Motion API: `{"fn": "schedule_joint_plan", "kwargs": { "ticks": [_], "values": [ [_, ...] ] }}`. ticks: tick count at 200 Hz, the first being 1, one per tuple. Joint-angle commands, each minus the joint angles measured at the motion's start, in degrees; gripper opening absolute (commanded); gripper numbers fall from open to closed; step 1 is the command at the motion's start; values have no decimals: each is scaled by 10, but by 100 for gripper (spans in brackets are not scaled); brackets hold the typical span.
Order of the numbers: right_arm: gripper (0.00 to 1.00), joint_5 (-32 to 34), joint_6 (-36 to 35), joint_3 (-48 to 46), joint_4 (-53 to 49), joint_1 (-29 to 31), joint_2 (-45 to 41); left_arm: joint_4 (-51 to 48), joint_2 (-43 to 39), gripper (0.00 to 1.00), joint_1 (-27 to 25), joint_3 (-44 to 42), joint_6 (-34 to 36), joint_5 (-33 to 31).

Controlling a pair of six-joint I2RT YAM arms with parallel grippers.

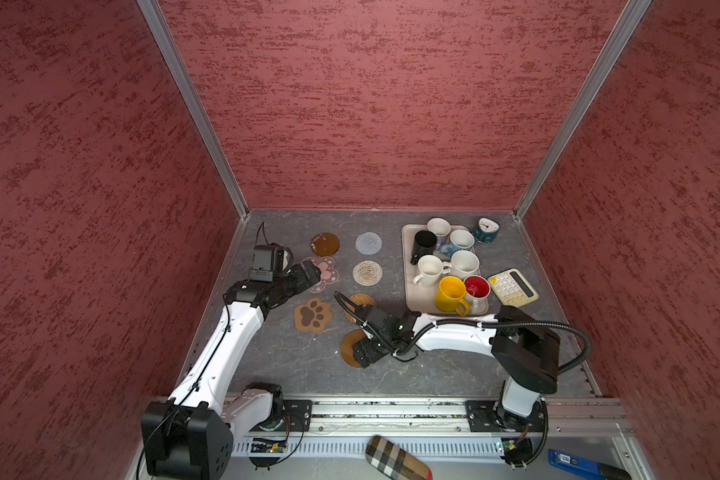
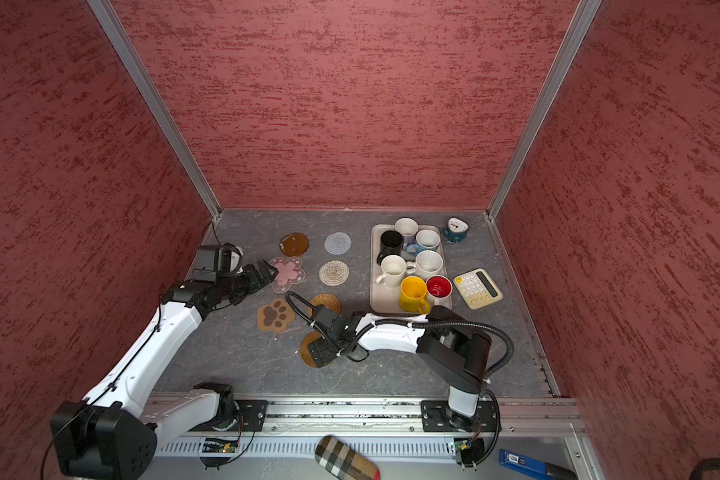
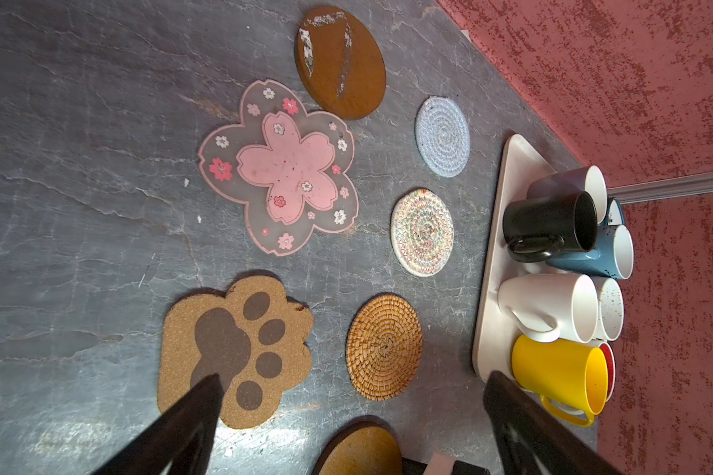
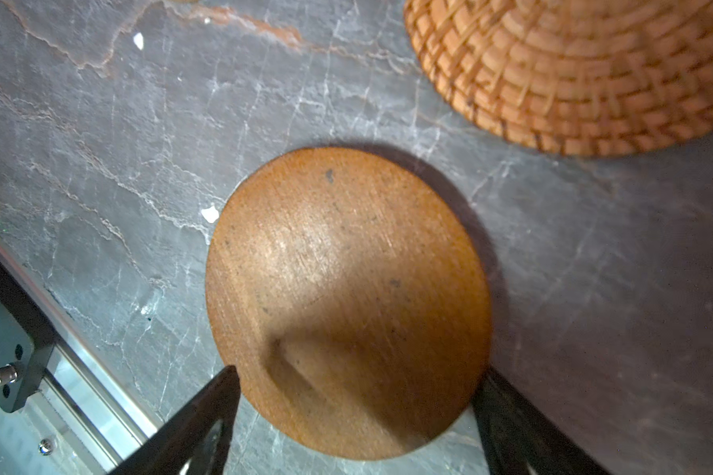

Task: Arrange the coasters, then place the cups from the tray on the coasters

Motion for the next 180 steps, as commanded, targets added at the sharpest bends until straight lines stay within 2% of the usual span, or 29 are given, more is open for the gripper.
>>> {"fn": "schedule_joint_plan", "kwargs": {
  "ticks": [1, 35, 78, 121, 148, 180],
  "values": [
    [88, -13, -5, 6, -13, 8, 11, 10, 0, 100, 5, -2, 11, 8],
    [89, -9, -4, 1, -17, 9, 6, 17, 7, 100, 5, -1, 10, 10],
    [98, 24, -30, 19, -26, 8, -25, 17, 14, 100, 3, 7, 13, 14],
    [98, 25, -62, 51, -38, -8, -62, 0, 25, 100, -13, 42, 19, 2],
    [99, 25, -71, 43, -38, -29, -103, -7, 53, 100, -42, 74, 26, -7],
    [99, 26, -75, 6, -27, -72, -162, -16, 108, 100, -108, 128, 35, -39]
  ]
}}
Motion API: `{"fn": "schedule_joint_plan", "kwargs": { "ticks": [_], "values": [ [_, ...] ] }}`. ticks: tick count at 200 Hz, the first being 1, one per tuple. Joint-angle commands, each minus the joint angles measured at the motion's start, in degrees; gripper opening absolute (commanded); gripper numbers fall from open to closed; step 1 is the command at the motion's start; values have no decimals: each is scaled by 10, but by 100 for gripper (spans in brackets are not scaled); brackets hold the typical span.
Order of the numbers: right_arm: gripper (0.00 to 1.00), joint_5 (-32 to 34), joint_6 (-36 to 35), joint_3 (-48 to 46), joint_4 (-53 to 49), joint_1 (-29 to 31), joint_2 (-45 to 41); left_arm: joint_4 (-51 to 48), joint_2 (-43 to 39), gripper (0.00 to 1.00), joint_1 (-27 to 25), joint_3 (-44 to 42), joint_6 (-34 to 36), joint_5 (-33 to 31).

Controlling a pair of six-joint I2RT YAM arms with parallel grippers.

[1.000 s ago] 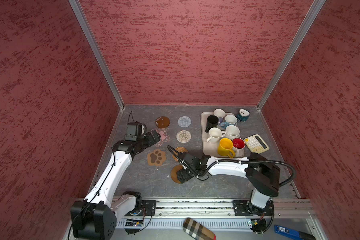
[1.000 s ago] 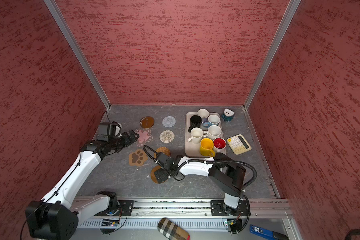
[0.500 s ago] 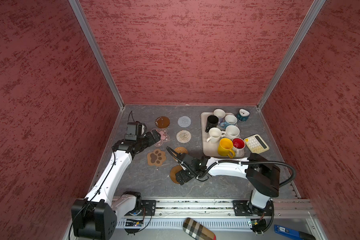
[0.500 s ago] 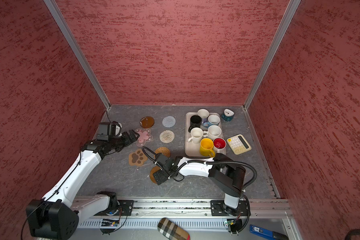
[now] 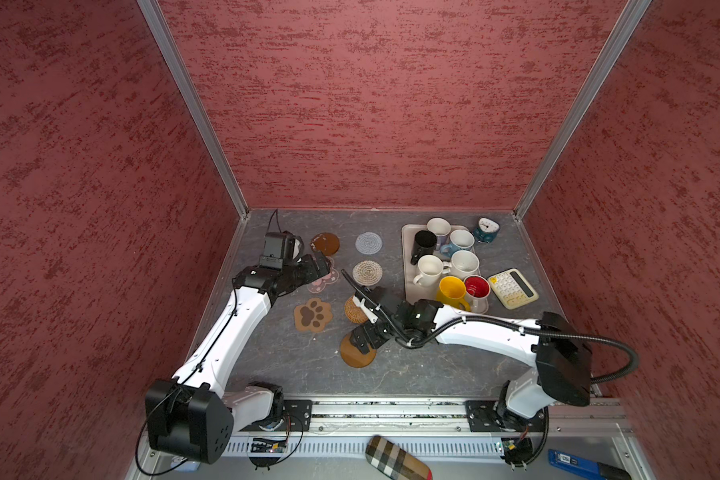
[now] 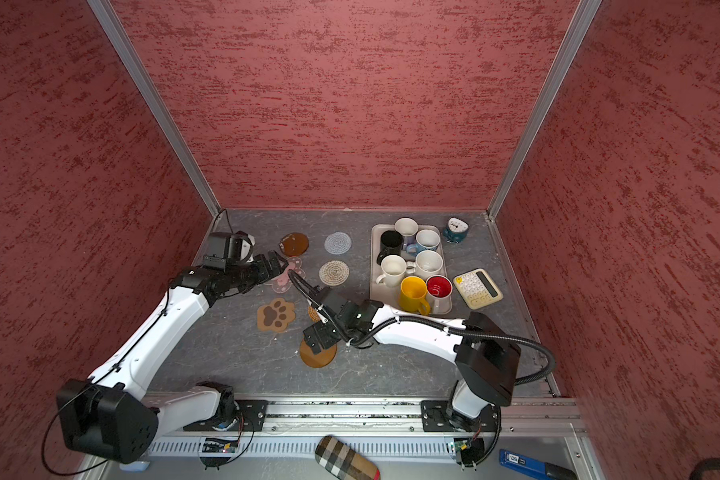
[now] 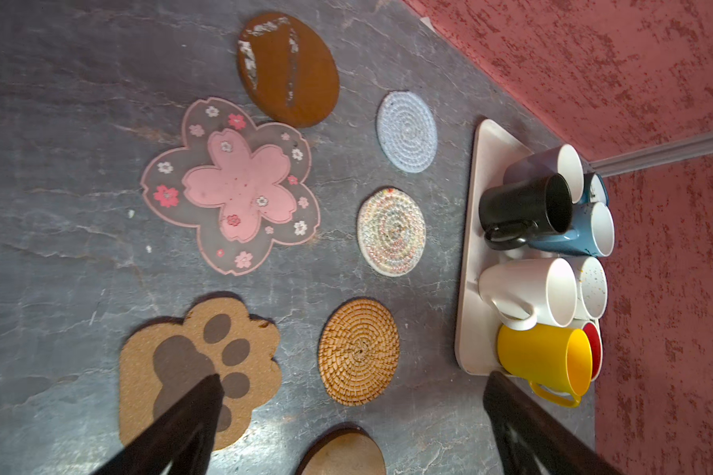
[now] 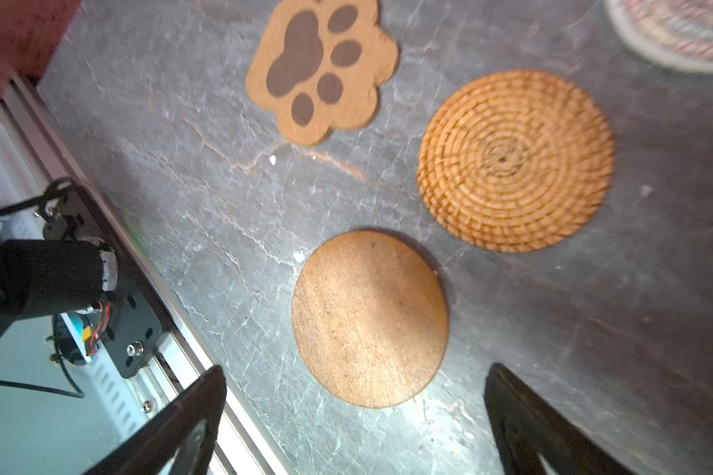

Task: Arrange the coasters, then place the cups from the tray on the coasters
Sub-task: 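Reach both grippers toward the mugs on the cream tray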

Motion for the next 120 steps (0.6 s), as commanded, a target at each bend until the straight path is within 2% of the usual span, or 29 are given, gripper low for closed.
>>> {"fn": "schedule_joint_plan", "kwargs": {
  "ticks": [1, 73, 86, 100, 120],
  "values": [
    [99, 13, -16, -26, 3, -31, -44, -7, 36, 100, -39, 41, 19, -28],
    [99, 15, -22, -148, 11, -174, -246, -22, 199, 100, -160, 212, 67, -78],
    [99, 17, -27, -167, 16, -204, -289, 1, 226, 100, -171, 232, 79, -62],
    [99, 18, -35, -196, 34, -237, -330, 44, 248, 100, -177, 238, 93, -15],
    [99, 18, -21, -231, 61, -293, -367, 84, 280, 100, -188, 257, 144, 20]
  ]
}}
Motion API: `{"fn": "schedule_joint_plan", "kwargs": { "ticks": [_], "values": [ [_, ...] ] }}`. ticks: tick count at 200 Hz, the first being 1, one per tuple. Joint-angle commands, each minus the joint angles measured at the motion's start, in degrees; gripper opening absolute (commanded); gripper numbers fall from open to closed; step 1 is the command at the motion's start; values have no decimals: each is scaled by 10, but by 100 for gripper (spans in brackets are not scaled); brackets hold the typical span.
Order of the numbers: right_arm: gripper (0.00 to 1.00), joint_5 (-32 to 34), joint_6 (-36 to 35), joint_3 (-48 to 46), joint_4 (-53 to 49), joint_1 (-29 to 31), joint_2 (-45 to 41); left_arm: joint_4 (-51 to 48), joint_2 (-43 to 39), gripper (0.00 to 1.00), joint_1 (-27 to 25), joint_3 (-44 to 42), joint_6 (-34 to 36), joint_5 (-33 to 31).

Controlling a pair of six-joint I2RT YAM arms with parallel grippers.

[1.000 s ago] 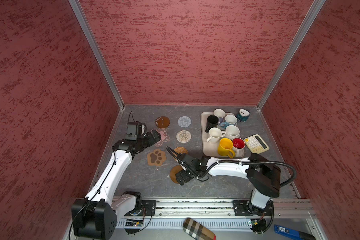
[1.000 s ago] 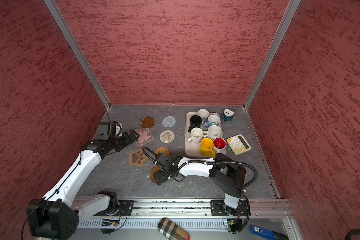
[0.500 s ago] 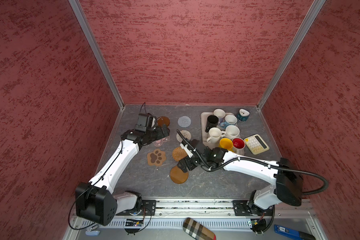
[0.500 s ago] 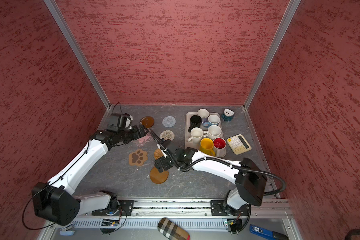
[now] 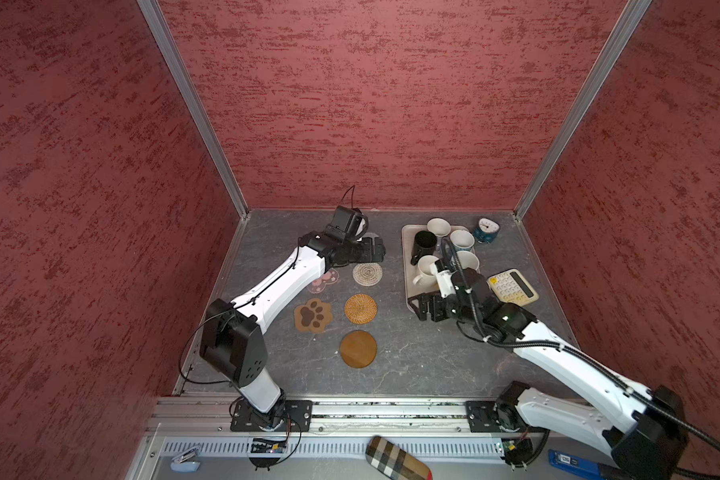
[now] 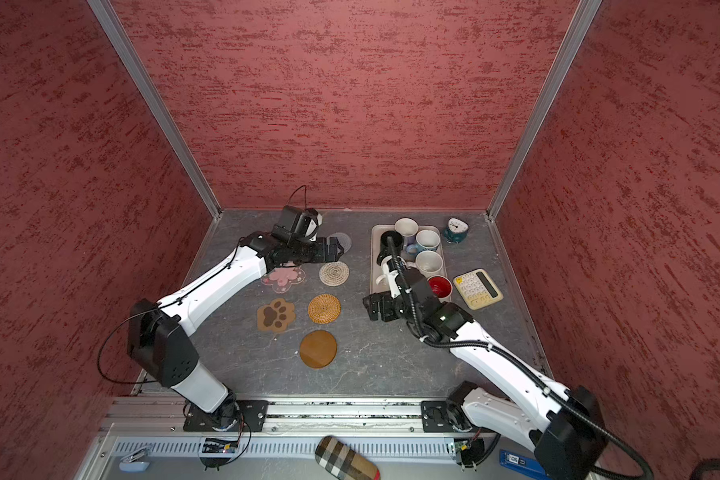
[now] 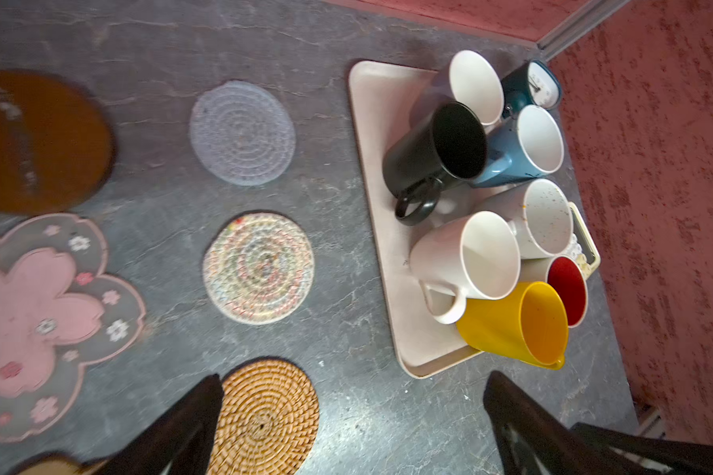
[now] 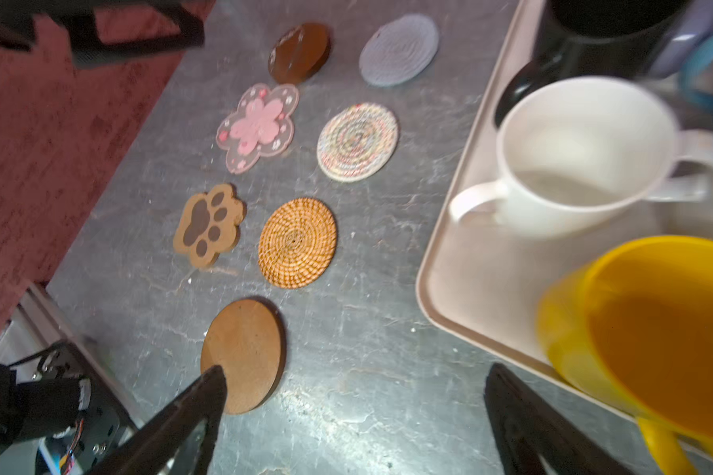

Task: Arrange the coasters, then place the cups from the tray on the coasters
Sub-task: 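Reach both grippers toward the mugs on the cream tray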

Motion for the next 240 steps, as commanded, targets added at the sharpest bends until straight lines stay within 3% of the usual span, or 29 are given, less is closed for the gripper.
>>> {"fn": "schedule_joint_plan", "kwargs": {
  "ticks": [1, 54, 101, 152, 240],
  "values": [
    [99, 11, -3, -32, 41, -47, -32, 58, 31, 100, -9, 24, 66, 47],
    [99, 32, 60, -76, 98, -140, -94, -45, 133, 96, -30, 164, 156, 125],
    [99, 42, 75, -106, 121, -192, -129, -85, 168, 82, -64, 182, 211, 98],
    [99, 55, 109, -132, 138, -230, -123, -122, 215, 78, -116, 221, 215, 2],
    [99, 45, 117, -131, 142, -267, -129, -129, 294, 65, -128, 274, 210, 4]
  ]
}}
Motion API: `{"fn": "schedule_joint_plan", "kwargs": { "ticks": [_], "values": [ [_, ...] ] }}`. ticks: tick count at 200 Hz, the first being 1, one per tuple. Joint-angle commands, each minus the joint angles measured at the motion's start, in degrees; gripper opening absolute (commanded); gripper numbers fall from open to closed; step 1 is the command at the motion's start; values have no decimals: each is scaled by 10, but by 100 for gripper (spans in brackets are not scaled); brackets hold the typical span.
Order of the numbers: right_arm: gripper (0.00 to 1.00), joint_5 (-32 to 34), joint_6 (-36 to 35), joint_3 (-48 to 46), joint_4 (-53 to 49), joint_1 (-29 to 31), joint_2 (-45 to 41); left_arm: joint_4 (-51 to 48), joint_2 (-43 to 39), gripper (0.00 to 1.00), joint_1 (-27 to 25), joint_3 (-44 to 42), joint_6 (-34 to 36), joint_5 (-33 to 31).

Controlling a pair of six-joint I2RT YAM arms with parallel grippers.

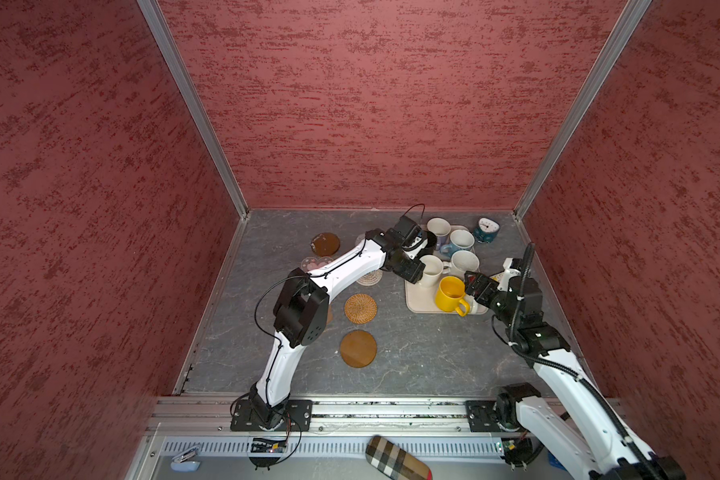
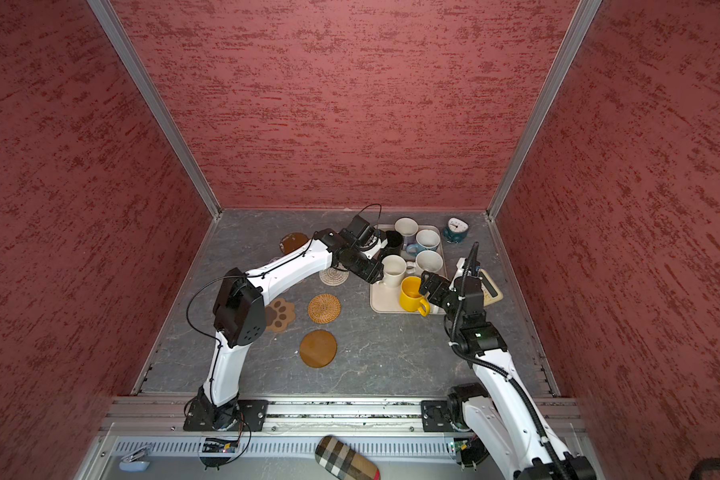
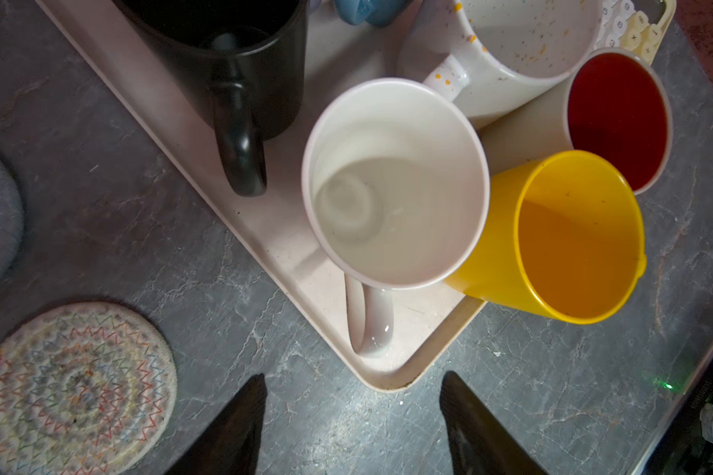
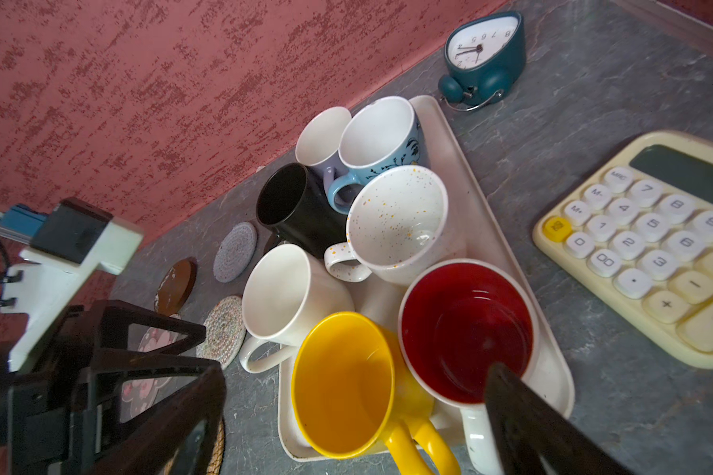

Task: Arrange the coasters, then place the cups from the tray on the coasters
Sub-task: 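Reach both grippers toward the mugs on the cream tray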

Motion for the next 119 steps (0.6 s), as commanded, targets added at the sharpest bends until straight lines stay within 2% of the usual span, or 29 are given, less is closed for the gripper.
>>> {"fn": "schedule_joint_plan", "kwargs": {
  "ticks": [1, 26, 119],
  "values": [
    [99, 10, 5, -4, 16, -4, -14, -5, 20, 65, -4, 19, 5, -10],
    [99, 27, 9, -11, 9, -4, -18, -9, 39, 58, -10, 38, 6, -10],
    [99, 29, 14, -30, 20, -4, -28, -46, 100, 47, -31, 95, 7, -54]
  ]
}}
